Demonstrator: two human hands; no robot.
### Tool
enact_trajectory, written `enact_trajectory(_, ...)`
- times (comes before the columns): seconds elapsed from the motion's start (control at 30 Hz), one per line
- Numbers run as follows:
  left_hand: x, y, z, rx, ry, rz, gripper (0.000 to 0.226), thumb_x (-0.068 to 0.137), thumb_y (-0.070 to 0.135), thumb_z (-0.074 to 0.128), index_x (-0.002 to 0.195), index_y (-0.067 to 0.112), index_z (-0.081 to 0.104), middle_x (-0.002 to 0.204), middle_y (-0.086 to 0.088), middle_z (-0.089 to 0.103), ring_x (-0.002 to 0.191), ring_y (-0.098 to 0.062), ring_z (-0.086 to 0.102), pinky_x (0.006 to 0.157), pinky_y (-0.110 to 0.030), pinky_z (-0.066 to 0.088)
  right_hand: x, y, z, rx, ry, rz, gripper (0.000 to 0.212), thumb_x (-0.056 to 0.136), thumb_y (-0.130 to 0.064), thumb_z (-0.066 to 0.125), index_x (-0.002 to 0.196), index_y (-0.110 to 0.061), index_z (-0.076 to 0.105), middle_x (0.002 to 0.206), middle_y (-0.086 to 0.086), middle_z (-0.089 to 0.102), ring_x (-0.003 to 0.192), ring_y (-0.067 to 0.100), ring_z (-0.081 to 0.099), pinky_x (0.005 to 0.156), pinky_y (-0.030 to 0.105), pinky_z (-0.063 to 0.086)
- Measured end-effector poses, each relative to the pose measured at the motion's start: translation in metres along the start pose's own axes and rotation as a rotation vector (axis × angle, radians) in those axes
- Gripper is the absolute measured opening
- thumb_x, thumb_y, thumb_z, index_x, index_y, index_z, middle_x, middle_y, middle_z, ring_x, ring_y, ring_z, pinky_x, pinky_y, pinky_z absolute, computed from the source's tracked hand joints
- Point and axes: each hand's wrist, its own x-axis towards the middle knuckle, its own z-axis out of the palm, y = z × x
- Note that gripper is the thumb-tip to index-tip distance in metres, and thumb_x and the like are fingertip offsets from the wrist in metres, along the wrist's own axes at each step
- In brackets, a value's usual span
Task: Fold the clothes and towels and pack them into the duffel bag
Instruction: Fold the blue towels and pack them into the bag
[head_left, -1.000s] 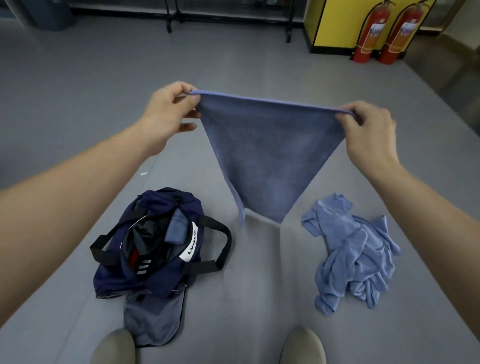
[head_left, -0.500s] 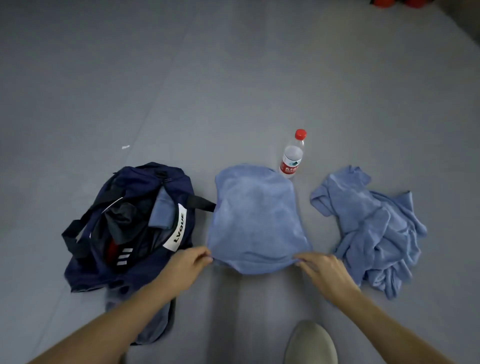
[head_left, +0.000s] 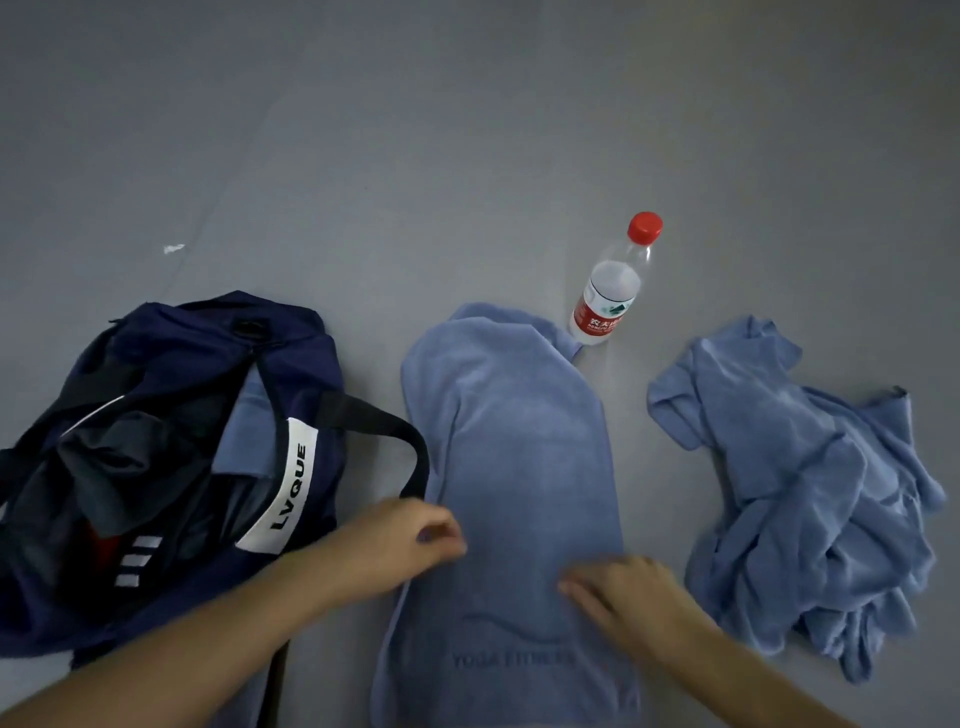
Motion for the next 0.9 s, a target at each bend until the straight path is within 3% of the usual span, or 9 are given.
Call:
enact_trajectory(0.07,0.049,0.018,-0.033,-0.038,0.251,0.06,0.018,0.096,0.038,0.063,0.11,0.032,0.072,0.101,0.021,0.068,0.095,0.001,0.063,0.09,-0.024,0.05,0.046,0.0,-0.045,0.033,0.123,0.009,0.035,0.104,-0.045,0.035,0.118,-0.033,0.064,0.117,-0.007,0.07,0.107,0.022,0.065,0.09,0.034,0.048)
enact_trajectory(0.2,0.134,0.021,-0.091,-0.109,0.579,-0.02,0.029,0.1,0.021,0.054,0.126,0.023,0.068,0.127,0.0,0.068,0.116,-0.021,0.063,0.101,-0.032,0.046,0.141,-0.004,-0.116,0.042,0.309,0.125,0.033,0.103,-0.021,0.04,0.129,-0.019,0.061,0.125,0.014,0.066,0.11,0.041,0.059,0.088,0.041,0.047)
enact_trajectory(0.37,0.166,0.005,-0.108,-0.134,0.577,-0.145,0.036,0.1,0.016,0.046,0.132,0.02,0.062,0.132,-0.007,0.065,0.121,-0.03,0.059,0.103,-0.034,0.043,0.216,-0.013,-0.148,0.212,0.387,0.256,0.039,0.1,-0.006,0.039,0.136,-0.005,0.053,0.134,0.023,0.058,0.124,0.044,0.052,0.1,0.044,0.044)
enact_trajectory(0.43,0.174,-0.003,-0.108,-0.163,0.588,-0.15,0.04,0.101,0.016,0.045,0.139,0.019,0.056,0.134,-0.008,0.063,0.123,-0.031,0.057,0.107,-0.036,0.043,0.227,-0.009,-0.138,0.265,0.37,0.304,0.033,0.1,-0.006,0.038,0.128,-0.006,0.056,0.121,0.018,0.06,0.118,0.04,0.055,0.093,0.038,0.044)
enact_trajectory(0.5,0.182,-0.011,-0.11,-0.218,0.583,-0.156,0.047,0.1,0.014,0.045,0.147,0.021,0.046,0.126,-0.008,0.065,0.115,-0.03,0.062,0.105,-0.04,0.047,0.234,-0.001,-0.125,0.302,0.358,0.337,0.019,0.098,-0.007,0.04,0.107,-0.012,0.056,0.098,0.012,0.055,0.096,0.035,0.056,0.08,0.036,0.041)
enact_trajectory(0.57,0.188,-0.012,-0.113,-0.301,0.541,-0.176,0.051,0.1,0.01,0.045,0.149,0.022,0.041,0.114,-0.008,0.07,0.094,-0.031,0.07,0.092,-0.043,0.057,0.236,0.003,-0.116,0.316,0.366,0.349,0.023,0.096,-0.01,0.045,0.115,-0.015,0.057,0.103,0.012,0.06,0.099,0.037,0.059,0.082,0.037,0.045)
enact_trajectory(0.67,0.189,-0.01,-0.11,-0.269,0.449,-0.232,0.034,0.103,0.02,0.043,0.136,0.021,0.048,0.088,-0.009,0.075,0.068,-0.03,0.072,0.074,-0.044,0.062,0.238,0.001,-0.11,0.284,0.376,0.368,0.048,0.099,-0.016,0.048,0.147,-0.017,0.043,0.14,0.016,0.053,0.125,0.039,0.052,0.104,0.042,0.043)
enact_trajectory(0.8,0.188,-0.009,-0.102,0.103,0.463,-0.222,0.026,0.096,0.037,0.05,0.118,0.024,0.055,0.095,-0.001,0.064,0.085,-0.027,0.063,0.078,-0.04,0.055,0.24,-0.007,-0.101,0.229,0.358,0.36,0.034,0.095,-0.017,0.053,0.129,-0.014,0.052,0.126,0.019,0.058,0.111,0.042,0.055,0.087,0.041,0.044)
enact_trajectory(0.9,0.194,-0.004,-0.096,0.14,0.407,-0.123,0.017,0.093,0.029,0.055,0.109,0.025,0.058,0.094,0.001,0.058,0.085,-0.023,0.056,0.069,-0.033,0.043,0.24,-0.008,-0.095,0.223,0.348,0.351,0.023,0.091,-0.019,0.056,0.113,-0.014,0.057,0.113,0.014,0.061,0.1,0.04,0.059,0.078,0.036,0.043)
